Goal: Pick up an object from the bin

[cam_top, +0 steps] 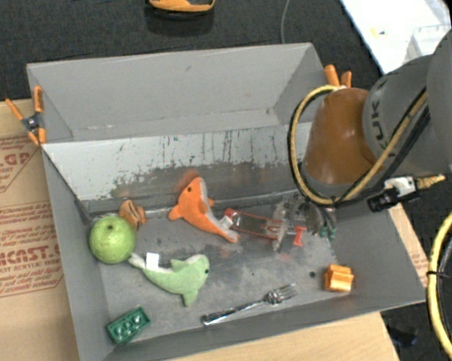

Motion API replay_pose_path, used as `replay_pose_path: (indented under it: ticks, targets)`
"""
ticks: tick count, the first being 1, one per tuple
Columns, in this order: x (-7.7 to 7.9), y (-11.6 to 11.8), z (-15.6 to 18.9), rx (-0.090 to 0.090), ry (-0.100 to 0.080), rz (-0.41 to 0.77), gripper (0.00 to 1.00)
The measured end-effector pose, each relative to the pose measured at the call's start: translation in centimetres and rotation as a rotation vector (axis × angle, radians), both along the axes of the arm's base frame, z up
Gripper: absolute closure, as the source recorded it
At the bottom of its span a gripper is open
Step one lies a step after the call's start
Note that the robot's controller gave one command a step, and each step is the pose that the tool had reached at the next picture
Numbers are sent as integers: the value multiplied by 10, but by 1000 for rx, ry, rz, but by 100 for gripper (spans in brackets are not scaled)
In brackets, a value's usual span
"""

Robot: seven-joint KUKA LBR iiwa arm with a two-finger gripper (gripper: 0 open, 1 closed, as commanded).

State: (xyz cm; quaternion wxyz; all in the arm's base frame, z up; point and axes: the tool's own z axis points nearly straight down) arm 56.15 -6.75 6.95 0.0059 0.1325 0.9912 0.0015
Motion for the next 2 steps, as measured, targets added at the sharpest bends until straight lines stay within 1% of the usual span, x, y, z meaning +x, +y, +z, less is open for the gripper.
replay_pose_path:
  ticks: [1,2]
  targets:
    - [0,0,4,0,0,0,100]
    - [-2,1,48,2,8,0,100]
